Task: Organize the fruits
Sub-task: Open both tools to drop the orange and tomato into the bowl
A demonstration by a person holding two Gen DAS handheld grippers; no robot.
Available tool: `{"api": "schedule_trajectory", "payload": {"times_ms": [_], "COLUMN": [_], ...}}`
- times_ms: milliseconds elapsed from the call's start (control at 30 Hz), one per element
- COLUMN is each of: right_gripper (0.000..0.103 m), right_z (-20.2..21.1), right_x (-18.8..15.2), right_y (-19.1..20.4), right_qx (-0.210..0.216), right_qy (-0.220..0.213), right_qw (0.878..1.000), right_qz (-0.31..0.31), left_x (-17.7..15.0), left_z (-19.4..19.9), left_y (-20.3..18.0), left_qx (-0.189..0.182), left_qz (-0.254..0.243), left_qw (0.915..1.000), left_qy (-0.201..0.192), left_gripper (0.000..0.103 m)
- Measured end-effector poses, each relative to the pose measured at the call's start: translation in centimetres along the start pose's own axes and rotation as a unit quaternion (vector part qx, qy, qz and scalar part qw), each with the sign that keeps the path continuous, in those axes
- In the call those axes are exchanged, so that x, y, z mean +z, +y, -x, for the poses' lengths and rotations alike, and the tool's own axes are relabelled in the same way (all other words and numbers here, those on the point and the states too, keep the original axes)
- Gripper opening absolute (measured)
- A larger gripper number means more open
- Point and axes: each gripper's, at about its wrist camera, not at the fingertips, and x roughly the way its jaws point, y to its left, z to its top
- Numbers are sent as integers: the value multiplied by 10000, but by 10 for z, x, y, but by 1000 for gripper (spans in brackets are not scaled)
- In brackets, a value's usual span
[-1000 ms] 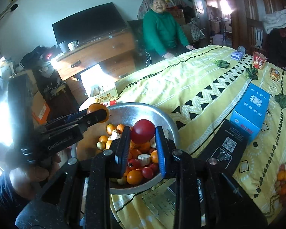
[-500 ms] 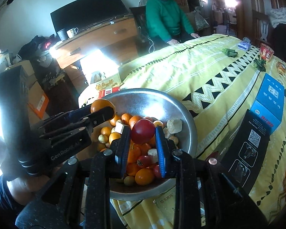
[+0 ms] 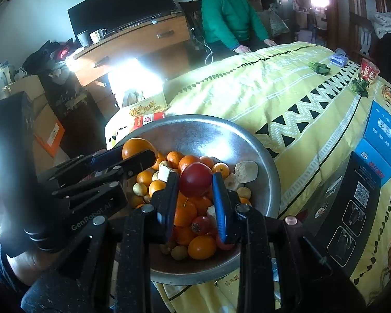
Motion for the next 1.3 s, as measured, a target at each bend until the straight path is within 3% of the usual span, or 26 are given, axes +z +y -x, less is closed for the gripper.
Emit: {"api": "schedule_trajectory", "payload": {"times_ms": [1133,1300], "right_gripper": [28,29], "right_z": [-20,-16], "right_x": [-8,-8], "right_y": [1,-1], "right_qx": [66,58], "right_qy": [222,192], "right_qw": [9997,9996], "right_qz": [-119,-177], "left_x": [-6,-3], "left_z": [-13,-6], "left_y": [10,8], "left_qx": [190,315], "left_qz": [57,60], "left_qw": [9996,9995], "left_qy": [189,50], "left_gripper": [41,60]}}
